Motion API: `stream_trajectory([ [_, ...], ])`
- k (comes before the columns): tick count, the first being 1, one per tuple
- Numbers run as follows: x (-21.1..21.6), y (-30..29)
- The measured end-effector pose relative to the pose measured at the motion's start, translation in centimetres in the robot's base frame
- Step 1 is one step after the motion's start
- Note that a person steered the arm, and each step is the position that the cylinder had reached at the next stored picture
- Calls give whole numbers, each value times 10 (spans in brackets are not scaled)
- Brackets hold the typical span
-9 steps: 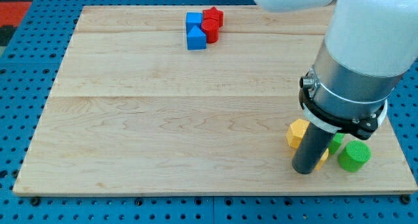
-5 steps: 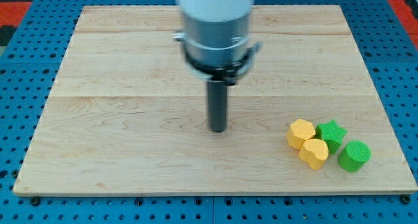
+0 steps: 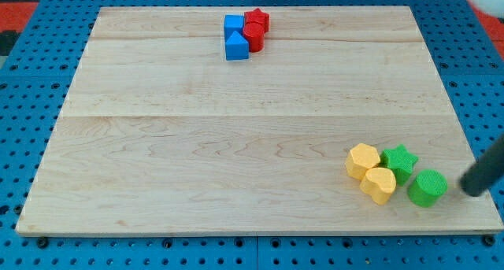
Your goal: Slide green star and yellow hexagon towards the center
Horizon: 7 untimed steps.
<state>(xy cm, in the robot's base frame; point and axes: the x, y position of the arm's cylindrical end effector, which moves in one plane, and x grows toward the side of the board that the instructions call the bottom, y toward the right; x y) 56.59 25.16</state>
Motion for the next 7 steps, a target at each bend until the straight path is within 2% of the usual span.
stream_trajectory([
  [1,-55,-48],
  [2,-54,-55],
  [3,-52,2],
  [4,-20,-41],
  [5,-10,-100],
  [6,-28,-163],
  [7,-74,-167],
])
